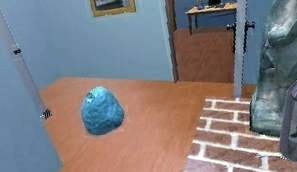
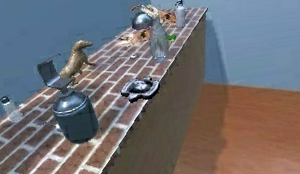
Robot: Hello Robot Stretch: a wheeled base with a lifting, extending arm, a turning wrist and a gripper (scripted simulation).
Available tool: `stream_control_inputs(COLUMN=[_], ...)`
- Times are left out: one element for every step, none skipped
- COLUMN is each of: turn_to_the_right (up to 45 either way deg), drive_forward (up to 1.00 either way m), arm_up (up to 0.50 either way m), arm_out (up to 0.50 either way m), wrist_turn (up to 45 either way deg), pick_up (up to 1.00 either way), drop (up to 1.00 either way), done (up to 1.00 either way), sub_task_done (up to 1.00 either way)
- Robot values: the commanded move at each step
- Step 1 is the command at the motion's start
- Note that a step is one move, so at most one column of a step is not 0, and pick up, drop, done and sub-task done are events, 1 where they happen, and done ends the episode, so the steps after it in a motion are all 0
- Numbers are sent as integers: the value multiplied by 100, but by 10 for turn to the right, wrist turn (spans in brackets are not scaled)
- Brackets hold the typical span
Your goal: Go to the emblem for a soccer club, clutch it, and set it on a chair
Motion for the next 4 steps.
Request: stream_control_inputs(turn_to_the_right=[0,0,0,0], drive_forward=[0,0,0,0], arm_up=[50,38,0,0], arm_out=[0,0,40,0], wrist_turn=[0,0,0,450], pick_up=[0,0,0,0], drop=[0,0,0,0], done=[0,0,0,0], sub_task_done=[0,0,0,0])
